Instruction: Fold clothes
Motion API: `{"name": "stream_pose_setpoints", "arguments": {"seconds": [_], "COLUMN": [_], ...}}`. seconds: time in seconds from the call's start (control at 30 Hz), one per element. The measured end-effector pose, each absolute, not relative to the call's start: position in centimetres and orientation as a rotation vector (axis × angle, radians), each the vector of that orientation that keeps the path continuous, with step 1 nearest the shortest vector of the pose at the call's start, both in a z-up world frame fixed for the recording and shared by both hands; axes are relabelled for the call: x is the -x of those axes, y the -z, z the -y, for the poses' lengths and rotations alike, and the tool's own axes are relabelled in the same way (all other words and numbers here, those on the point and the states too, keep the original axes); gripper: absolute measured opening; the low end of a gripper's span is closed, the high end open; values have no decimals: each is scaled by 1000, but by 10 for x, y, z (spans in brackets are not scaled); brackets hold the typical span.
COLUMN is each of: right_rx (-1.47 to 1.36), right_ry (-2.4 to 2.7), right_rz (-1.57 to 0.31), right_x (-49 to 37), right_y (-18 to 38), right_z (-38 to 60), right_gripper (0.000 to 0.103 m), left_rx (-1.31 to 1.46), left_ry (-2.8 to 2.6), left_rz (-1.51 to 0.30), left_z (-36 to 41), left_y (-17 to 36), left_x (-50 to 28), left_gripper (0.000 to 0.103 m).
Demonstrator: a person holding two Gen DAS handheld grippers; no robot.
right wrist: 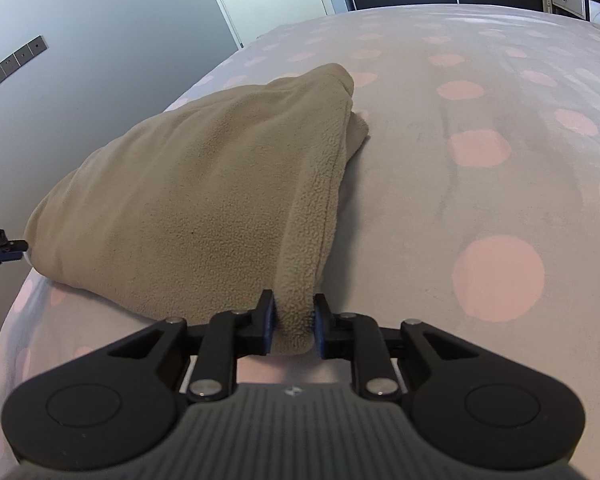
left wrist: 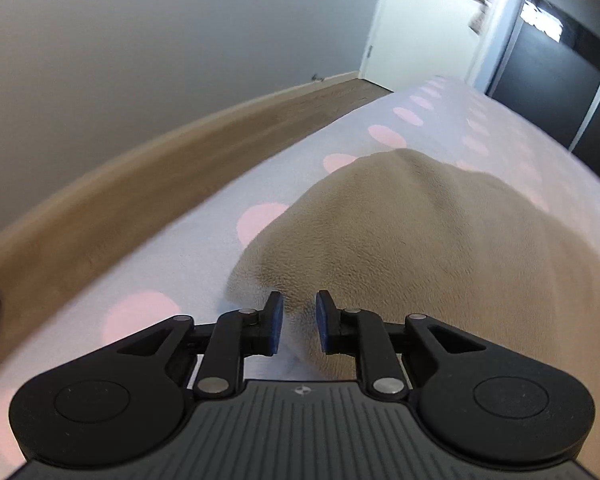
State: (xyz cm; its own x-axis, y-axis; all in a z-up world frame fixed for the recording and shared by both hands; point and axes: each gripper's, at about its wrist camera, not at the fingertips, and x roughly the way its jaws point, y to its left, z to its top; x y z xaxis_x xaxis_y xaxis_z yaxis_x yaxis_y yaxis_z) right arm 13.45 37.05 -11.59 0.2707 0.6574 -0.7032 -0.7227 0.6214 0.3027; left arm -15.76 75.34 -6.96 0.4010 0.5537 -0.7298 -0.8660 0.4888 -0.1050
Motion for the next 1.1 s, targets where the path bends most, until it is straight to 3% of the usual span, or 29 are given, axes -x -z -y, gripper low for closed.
{"name": "stream_pose_setpoints", "arguments": {"seconds": [0.17,0.2,0.23,0.37,0.67,0.83,0.9,0.97,1.1], "right_rx": [118,125,132,140,187,197,196,178,139], "right_ry": [-920,-919,-919,-959,-1054,-1067,-1060,-1056,-1022], "right_rz": [-868,-857,-846,-778,-571,-463,-441,-442,-454], "right_x": [-123,-120,-117,-100,-42,-11,0,8,22], "right_y": [100,95,91,66,-5,-38,-47,-52,-56], "right_z": [-355,-351,-346,-325,-285,-265,-259,-253,-242], "right_gripper": [18,13,1,1,6,7,11,30,35], "left_rx": [422,405,389,335,225,134,124,93,51], "left_ry": [-886,-873,-856,-787,-715,-731,-743,-759,-837], "left_rz": [-657,-651,-643,-632,-605,-619,-613,-604,-592], "left_z": [-700,-687,-675,-622,-506,-461,-447,-434,-410], "left_y": [25,15,5,-32,-74,-80,-81,-80,-75], "left_x": [162,161,161,157,168,176,179,180,184], "left_gripper": [20,24,27,44,57,70,74,74,75]}}
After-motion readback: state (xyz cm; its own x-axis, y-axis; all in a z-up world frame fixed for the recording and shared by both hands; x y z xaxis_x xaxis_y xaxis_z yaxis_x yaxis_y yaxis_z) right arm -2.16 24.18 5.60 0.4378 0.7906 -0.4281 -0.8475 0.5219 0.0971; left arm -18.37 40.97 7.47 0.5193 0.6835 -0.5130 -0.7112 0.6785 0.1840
